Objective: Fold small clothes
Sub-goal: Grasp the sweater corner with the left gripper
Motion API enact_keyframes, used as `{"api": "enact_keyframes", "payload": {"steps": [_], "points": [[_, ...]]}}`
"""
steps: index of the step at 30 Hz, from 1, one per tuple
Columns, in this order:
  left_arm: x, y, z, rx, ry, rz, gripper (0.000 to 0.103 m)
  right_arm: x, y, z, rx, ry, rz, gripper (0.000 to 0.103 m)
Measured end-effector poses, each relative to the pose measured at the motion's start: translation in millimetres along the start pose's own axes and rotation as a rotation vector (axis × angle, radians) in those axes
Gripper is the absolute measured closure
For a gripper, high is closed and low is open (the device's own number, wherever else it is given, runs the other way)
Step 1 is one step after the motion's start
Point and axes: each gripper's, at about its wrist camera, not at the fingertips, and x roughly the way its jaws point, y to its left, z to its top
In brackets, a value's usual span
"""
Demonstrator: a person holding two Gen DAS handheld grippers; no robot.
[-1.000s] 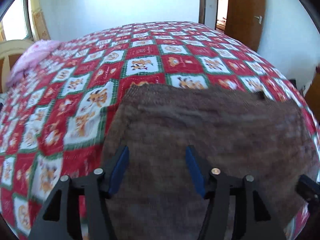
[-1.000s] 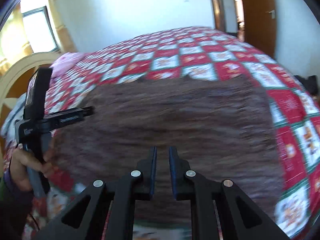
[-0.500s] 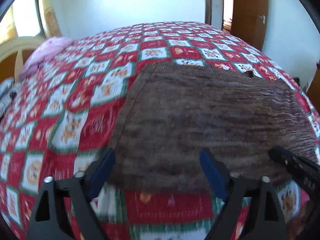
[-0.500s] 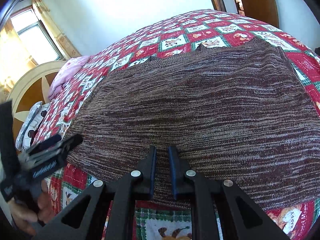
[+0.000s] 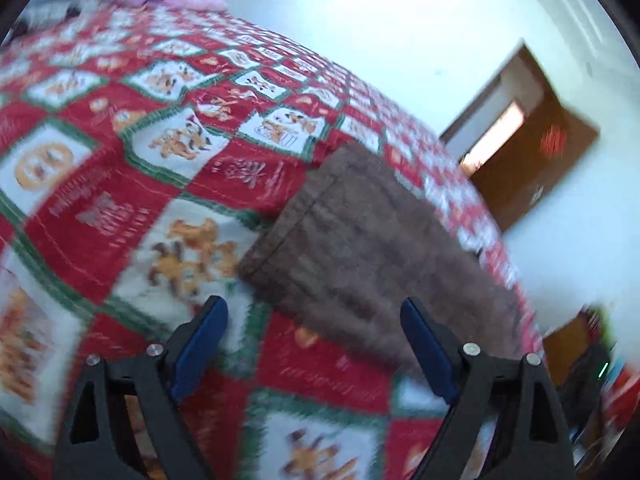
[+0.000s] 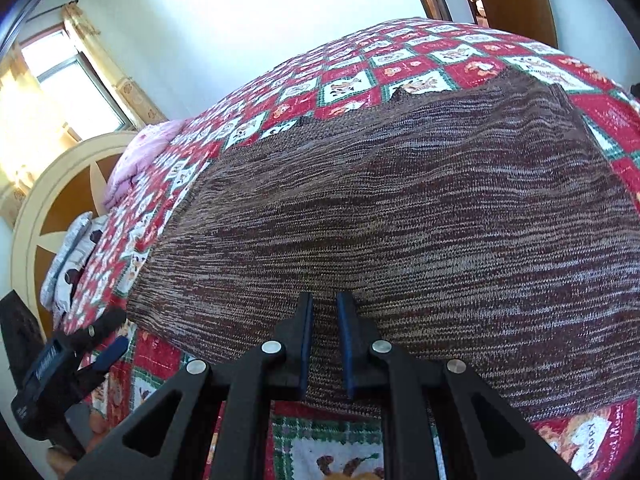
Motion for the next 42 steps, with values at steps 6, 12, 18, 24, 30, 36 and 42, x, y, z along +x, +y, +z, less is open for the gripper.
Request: {"api": "enact_keyframes", "payload": {"steps": [6, 12, 18, 24, 30, 36, 42], "points": [[21, -14, 14, -0.024, -0.016, -0.023, 0.02, 0, 0, 0, -0.002, 0.0, 0.001, 0.09], [17, -12, 5, 0.024, -0.011, -0.022, 0.045, 0, -3, 0, 0.014, 0.0, 0.016, 0.09], [12, 3, 6, -0.06, -0.004, -0.041, 0.047, 1, -4, 1, 0.017, 0.0, 0.02, 0.09], [20, 2, 10, -0.134, -0.003, -0.063, 0.05, 1, -5, 1, 0.021, -0.001, 0.024, 0.09], [30, 8, 11, -0.14, 0.029, -0.09, 0.094, 1, -4, 1, 0.024, -0.001, 0.027, 0.09], [16, 5, 9, -0.063, -0.009, -0.034, 0.093, 2, -4, 1, 0.018, -0.002, 0.021, 0.09], [18, 11, 12, -0.139, 0.016, -0.093, 0.062, 1, -1, 2, 0.004, -0.002, 0.005, 0.09]]}}
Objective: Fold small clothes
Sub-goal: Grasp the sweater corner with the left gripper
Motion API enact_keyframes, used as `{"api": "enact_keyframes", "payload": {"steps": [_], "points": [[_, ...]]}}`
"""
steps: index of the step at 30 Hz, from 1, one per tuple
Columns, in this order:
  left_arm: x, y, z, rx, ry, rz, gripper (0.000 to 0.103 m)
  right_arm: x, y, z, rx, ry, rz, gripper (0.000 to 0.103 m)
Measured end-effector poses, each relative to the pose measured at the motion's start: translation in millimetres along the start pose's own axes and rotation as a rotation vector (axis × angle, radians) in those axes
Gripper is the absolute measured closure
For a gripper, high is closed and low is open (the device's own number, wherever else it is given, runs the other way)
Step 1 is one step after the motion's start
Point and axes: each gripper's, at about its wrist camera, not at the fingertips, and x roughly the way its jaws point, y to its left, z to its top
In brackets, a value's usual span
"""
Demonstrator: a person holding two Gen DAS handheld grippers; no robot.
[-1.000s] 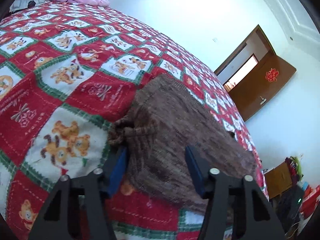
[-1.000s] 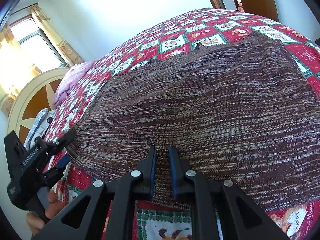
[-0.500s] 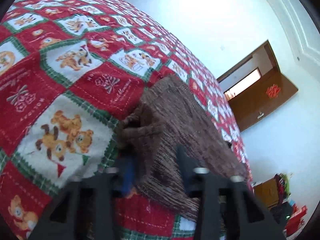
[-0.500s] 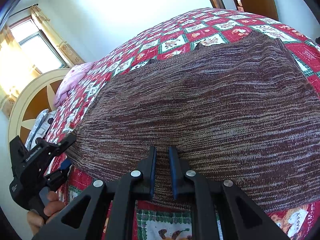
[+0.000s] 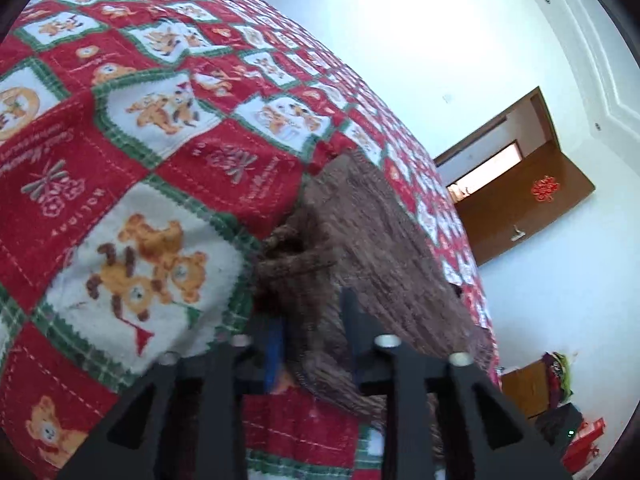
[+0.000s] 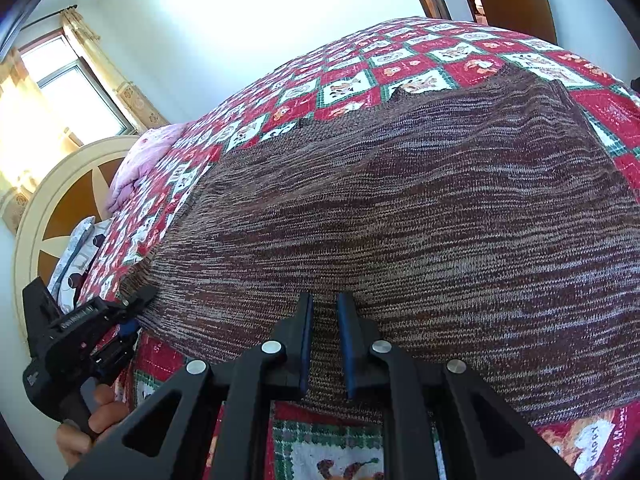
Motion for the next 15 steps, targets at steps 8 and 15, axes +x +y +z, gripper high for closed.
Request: {"api": "enact_keyframes", "payload": {"steps": [8, 15], "points": [[13, -7, 5, 0.072, -0.031, 0.029, 0.091, 2, 25, 3, -0.034, 0.025, 0.024, 0.09], [15, 0, 4, 0.082, -0.027, 0.008, 0.093, 7, 37, 17, -0.045, 0.049, 0.017, 0.09]]}}
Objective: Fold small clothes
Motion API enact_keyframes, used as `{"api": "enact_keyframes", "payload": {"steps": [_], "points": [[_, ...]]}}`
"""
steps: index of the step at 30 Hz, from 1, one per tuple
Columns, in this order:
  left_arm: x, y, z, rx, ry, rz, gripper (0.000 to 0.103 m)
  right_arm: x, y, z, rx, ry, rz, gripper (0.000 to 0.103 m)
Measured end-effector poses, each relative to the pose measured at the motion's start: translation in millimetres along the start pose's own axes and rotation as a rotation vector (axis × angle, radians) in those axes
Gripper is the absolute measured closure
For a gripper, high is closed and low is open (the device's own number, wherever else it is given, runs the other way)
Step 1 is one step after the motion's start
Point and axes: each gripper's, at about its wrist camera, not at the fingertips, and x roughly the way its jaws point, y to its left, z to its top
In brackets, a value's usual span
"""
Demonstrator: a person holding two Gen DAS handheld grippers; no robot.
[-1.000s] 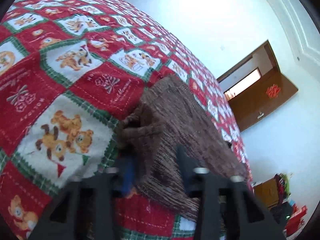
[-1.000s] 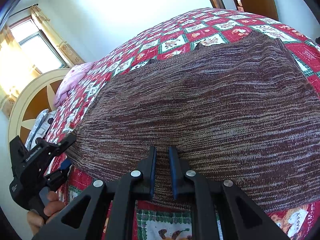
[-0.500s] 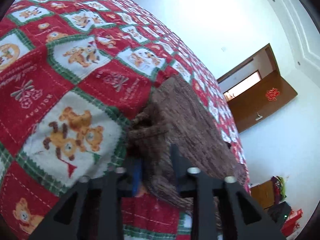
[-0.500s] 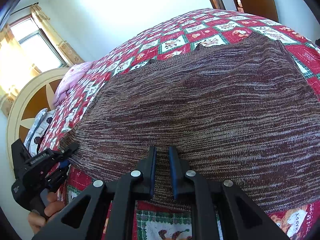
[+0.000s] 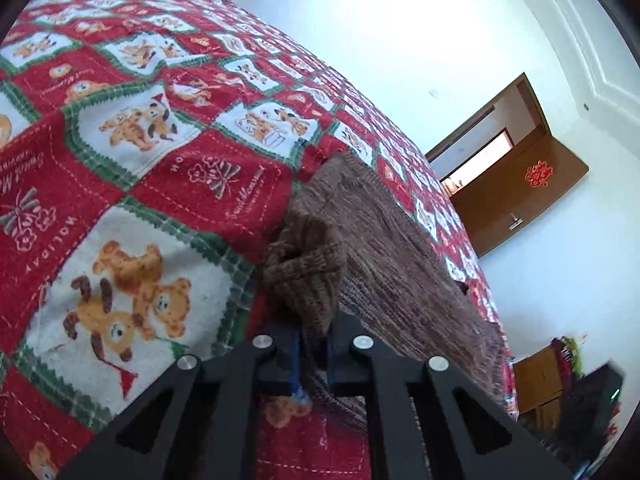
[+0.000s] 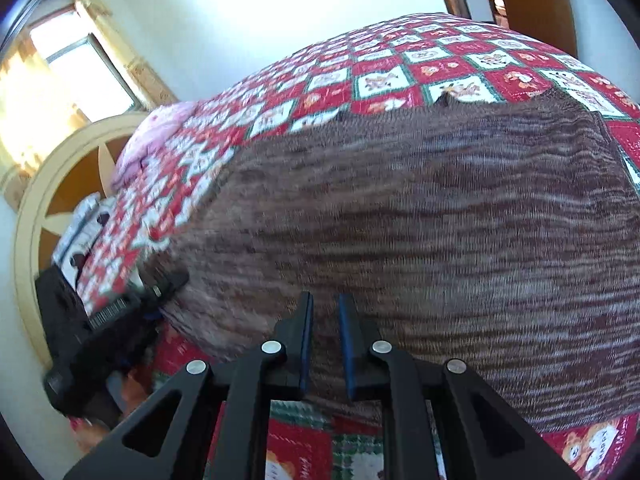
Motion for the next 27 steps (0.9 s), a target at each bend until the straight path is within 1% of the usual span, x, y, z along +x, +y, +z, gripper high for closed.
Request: {"api": "enact_keyframes", "payload": {"steps": [3, 5, 7, 8, 10, 13, 14, 18, 21, 23, 24, 25, 26, 27], "points": [[-1, 0, -1, 0.001, -0.009, -0.006, 0.093, -1, 9, 20, -0.002, -0.012, 0.031, 0.09], [-3, 1, -2, 0.006, -0.02, -0.022, 0.093, 4, 22, 37, -0.026, -0.01, 0.06, 0.085], [-7, 0, -4, 0.017, -0.041, -0.037, 0.094, 13, 39, 54, -0.051, -0.006, 0.092, 0.069], [-9, -1, -4, 0.026, -0.052, -0.043, 0.094, 21, 49, 63, -0.069, 0.001, 0.105, 0.065], [-14, -5, -5, 0.054, -0.08, -0.058, 0.094, 39, 68, 74, -0.099, 0.025, 0.117, 0.064], [-17, -9, -7, 0.088, -0.099, -0.068, 0.094, 72, 93, 84, -0.137, 0.107, 0.139, 0.064], [-15, -9, -7, 0.087, -0.094, -0.074, 0.094, 83, 102, 87, -0.155, 0.132, 0.137, 0.064], [-13, -3, -6, 0.056, -0.087, -0.089, 0.094, 106, 124, 92, -0.21, 0.173, 0.132, 0.064], [-12, -5, -7, 0.066, -0.089, -0.093, 0.094, 125, 139, 98, -0.245, 0.218, 0.107, 0.064], [-13, -6, -7, 0.073, -0.097, -0.102, 0.094, 142, 153, 100, -0.291, 0.271, 0.099, 0.059], [-14, -7, -8, 0.079, -0.103, -0.106, 0.094, 149, 158, 99, -0.311, 0.3, 0.095, 0.052], [-16, -9, -9, 0.093, -0.111, -0.108, 0.094, 157, 163, 98, -0.333, 0.326, 0.079, 0.048], [-16, -11, -10, 0.108, -0.118, -0.108, 0.094, 167, 169, 94, -0.367, 0.355, 0.06, 0.047], [-17, -14, -11, 0.126, -0.123, -0.108, 0.094, 170, 172, 91, -0.393, 0.364, 0.058, 0.044]]}}
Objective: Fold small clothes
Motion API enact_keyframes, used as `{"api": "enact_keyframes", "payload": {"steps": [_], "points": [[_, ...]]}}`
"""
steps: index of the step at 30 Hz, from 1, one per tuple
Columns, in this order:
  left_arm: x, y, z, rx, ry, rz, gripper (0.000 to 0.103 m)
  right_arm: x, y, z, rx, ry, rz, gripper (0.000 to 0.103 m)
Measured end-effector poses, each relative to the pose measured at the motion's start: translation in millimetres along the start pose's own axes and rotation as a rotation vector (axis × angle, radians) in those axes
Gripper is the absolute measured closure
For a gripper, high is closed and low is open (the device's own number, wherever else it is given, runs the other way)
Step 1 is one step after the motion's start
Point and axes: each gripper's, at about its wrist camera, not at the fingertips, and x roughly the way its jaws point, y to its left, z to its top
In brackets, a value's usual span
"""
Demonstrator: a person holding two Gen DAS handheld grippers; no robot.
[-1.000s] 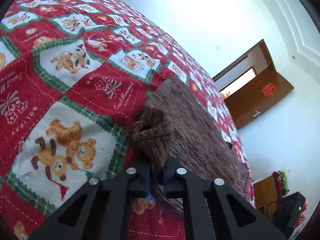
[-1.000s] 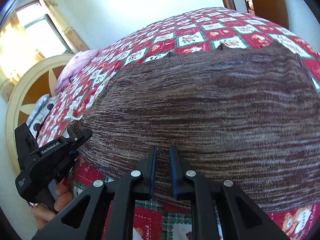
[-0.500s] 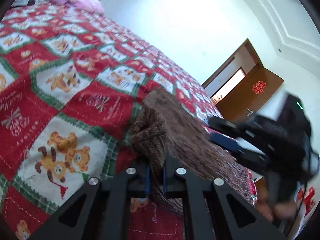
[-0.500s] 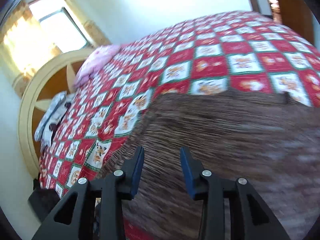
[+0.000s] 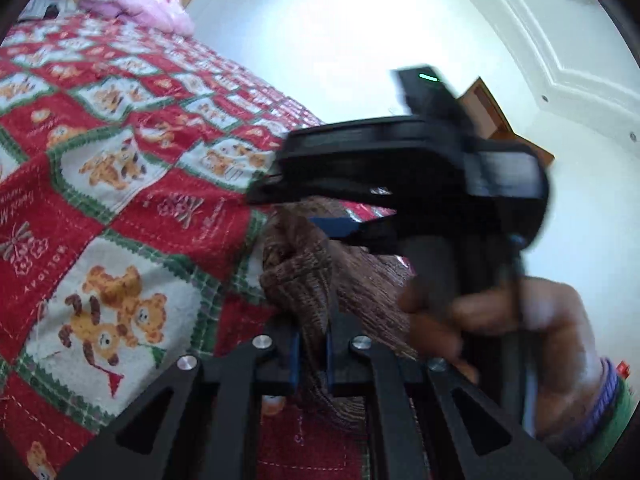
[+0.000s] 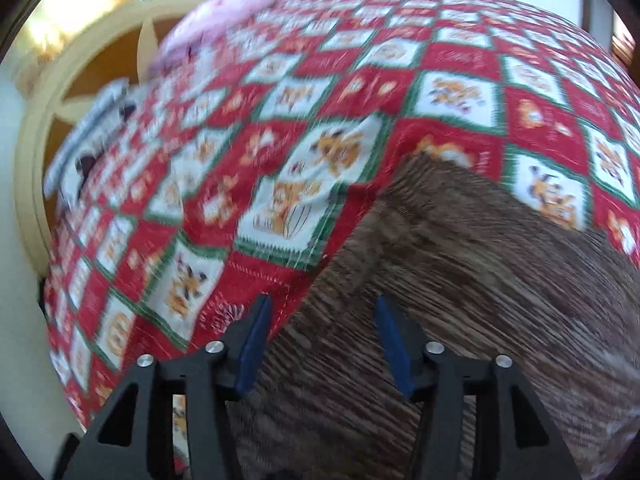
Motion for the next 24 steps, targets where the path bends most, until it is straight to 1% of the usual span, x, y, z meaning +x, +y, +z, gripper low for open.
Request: {"api": "enact_keyframes", "payload": {"steps": [1, 2, 4, 6, 7, 8, 9, 10, 11, 13, 14, 16, 19, 24], "points": [[0, -3, -1, 0.018, -0.004, -0.002, 0.094, 3, 4, 0, -0.035, 0.003, -0.006, 0.038], [-1, -7, -1, 0.039, -0.009, -0.004, 0.094, 4, 8, 0, -0.069, 0.003, -0.008, 0.037], [-1, -12, -3, 0.066, -0.011, -0.006, 0.094, 7, 10, 0, -0.1, 0.017, -0.023, 0.037], [-3, -13, -4, 0.07, -0.014, -0.008, 0.094, 10, 9, 2, -0.121, 0.037, -0.019, 0.037], [-4, -13, -4, 0.071, -0.016, -0.008, 0.094, 11, 8, 3, -0.136, 0.05, -0.02, 0.041], [-4, -13, -4, 0.072, -0.016, -0.009, 0.094, 12, 8, 3, -0.152, 0.057, -0.044, 0.047], [-5, -14, -4, 0.076, -0.017, -0.013, 0.094, 12, 6, 4, -0.159, 0.059, -0.084, 0.074], [-5, -15, -4, 0.084, -0.018, -0.019, 0.094, 11, 2, 5, -0.156, 0.06, -0.13, 0.092], [-6, -17, -5, 0.095, -0.021, -0.021, 0.094, 9, -6, 6, -0.12, 0.058, -0.111, 0.092], [-7, -20, -6, 0.113, -0.027, -0.027, 0.094, 5, -25, 7, -0.026, 0.061, -0.025, 0.094], [-7, -21, -6, 0.119, -0.028, -0.028, 0.094, 1, -37, 6, 0.031, 0.052, 0.024, 0.094], [-6, -20, -5, 0.117, -0.028, -0.033, 0.094, -7, -53, 3, 0.117, 0.021, 0.086, 0.095], [-5, -19, -4, 0.114, -0.023, -0.043, 0.094, -18, -64, -8, 0.181, -0.038, 0.122, 0.095], [-4, -29, -2, 0.166, -0.018, -0.047, 0.094, -39, -78, -19, 0.271, -0.128, 0.157, 0.095]]}}
